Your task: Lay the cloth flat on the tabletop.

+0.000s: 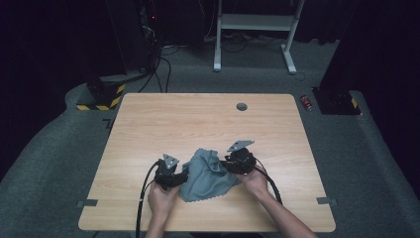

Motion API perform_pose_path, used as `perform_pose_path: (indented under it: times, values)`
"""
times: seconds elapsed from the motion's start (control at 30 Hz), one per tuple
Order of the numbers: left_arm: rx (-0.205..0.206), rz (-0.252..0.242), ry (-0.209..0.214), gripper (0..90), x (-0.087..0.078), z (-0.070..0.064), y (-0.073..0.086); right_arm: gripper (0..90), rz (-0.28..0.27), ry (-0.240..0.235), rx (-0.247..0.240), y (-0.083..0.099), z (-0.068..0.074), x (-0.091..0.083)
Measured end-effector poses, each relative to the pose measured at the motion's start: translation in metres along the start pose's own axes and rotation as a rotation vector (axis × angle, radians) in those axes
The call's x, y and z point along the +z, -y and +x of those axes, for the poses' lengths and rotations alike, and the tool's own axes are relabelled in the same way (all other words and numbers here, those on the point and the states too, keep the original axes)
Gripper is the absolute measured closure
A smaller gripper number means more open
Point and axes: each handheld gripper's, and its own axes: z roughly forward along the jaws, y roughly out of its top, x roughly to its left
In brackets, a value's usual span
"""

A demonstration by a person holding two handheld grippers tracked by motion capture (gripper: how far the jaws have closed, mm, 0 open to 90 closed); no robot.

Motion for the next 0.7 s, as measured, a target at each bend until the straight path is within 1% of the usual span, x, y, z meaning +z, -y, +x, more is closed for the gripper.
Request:
perform_pose_path:
  times: [0.1, 0.2, 0.27, 0.33, 0.37, 0.4, 0.43, 0.47, 0.5, 0.63, 0.7]
  values:
    - [0.000, 0.000, 0.000, 37.5, 0.000, 0.000, 0.000, 70.1, 0.047, 0.000, -0.008, 0.001, 0.001, 0.012]
    - [-0.001, 0.000, 0.000, 37.5, 0.000, 0.000, 0.000, 71.4, 0.074, -0.008, 0.001, 0.002, -0.001, 0.016]
    - [-0.001, 0.000, 0.000, 37.4, 0.000, 0.000, 0.000, 73.5, 0.075, -0.014, 0.014, 0.003, -0.002, 0.016]
    - [-0.001, 0.000, -0.001, 37.3, 0.000, 0.000, 0.000, 74.9, 0.067, -0.020, 0.005, 0.003, -0.004, 0.016]
    - [-0.001, 0.000, -0.001, 37.3, 0.000, 0.000, 0.000, 79.5, 0.076, -0.013, 0.001, 0.003, -0.004, 0.016]
    - [-0.001, 0.000, -0.001, 37.3, 0.000, 0.000, 0.000, 81.9, 0.081, -0.010, -0.002, 0.003, -0.004, 0.015]
    - [-0.001, 0.000, -0.001, 37.3, 0.000, 0.000, 0.000, 84.2, 0.087, -0.005, -0.009, 0.003, -0.003, 0.015]
    - [-0.001, 0.000, -0.001, 37.2, 0.000, 0.000, 0.000, 84.2, 0.087, -0.005, -0.009, 0.003, -0.003, 0.015]
    - [-0.001, 0.000, -0.001, 37.2, 0.000, 0.000, 0.000, 86.4, 0.095, 0.007, -0.020, 0.003, -0.002, 0.013]
    - [-0.001, 0.003, 0.000, 36.7, 0.000, 0.000, 0.000, 87.8, 0.079, 0.041, -0.034, 0.002, -0.002, 0.007]
    - [-0.001, 0.003, -0.001, 36.6, 0.000, 0.000, 0.000, 87.9, 0.070, 0.055, -0.026, 0.001, -0.002, 0.002]
